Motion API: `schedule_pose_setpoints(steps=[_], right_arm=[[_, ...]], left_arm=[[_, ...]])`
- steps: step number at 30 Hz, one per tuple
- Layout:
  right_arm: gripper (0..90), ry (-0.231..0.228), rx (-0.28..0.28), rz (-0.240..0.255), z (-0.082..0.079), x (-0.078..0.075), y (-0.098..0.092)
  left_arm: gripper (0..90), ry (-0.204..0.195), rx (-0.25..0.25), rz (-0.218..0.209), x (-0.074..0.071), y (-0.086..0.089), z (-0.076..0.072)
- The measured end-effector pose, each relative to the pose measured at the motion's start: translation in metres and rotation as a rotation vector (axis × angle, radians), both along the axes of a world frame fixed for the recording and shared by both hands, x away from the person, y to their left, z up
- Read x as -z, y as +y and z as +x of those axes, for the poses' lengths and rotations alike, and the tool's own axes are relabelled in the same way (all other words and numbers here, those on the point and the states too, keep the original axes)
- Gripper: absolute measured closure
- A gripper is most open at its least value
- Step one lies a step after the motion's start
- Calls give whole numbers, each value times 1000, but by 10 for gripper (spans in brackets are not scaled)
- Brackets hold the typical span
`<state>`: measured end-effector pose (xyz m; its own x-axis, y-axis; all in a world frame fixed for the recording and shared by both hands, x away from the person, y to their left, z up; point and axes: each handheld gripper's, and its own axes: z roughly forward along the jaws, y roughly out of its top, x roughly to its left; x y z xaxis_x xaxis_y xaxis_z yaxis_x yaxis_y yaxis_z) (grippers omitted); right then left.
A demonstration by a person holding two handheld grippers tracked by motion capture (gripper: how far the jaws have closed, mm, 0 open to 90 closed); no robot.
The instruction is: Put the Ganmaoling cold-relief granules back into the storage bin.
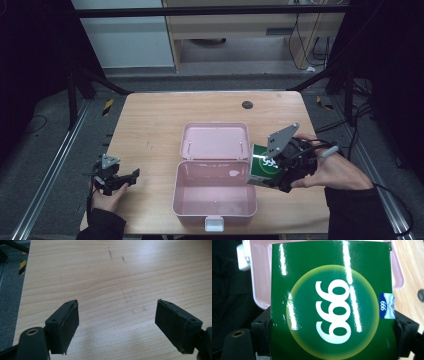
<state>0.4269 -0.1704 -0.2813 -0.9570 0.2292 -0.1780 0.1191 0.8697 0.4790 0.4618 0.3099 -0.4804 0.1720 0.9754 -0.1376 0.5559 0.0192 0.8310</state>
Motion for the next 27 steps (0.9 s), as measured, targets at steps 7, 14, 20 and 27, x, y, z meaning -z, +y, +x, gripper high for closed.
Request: schedule_pose_setpoints(steps=[7, 14, 20, 27], right_arm=[[162, 0, -28, -8, 4, 0, 19], [161, -10, -49, 21, 7, 0, 35], [161, 3, -63, 10, 9, 3, 46], [161, 9, -98, -12, 9, 13, 59]], left_arm=[[184, -2, -2, 3, 0, 0, 0], [185, -3, -3, 4, 0, 0, 0], [186, -5, -5, 5, -1, 0, 0], [186, -7, -7, 6, -1, 0, 0]])
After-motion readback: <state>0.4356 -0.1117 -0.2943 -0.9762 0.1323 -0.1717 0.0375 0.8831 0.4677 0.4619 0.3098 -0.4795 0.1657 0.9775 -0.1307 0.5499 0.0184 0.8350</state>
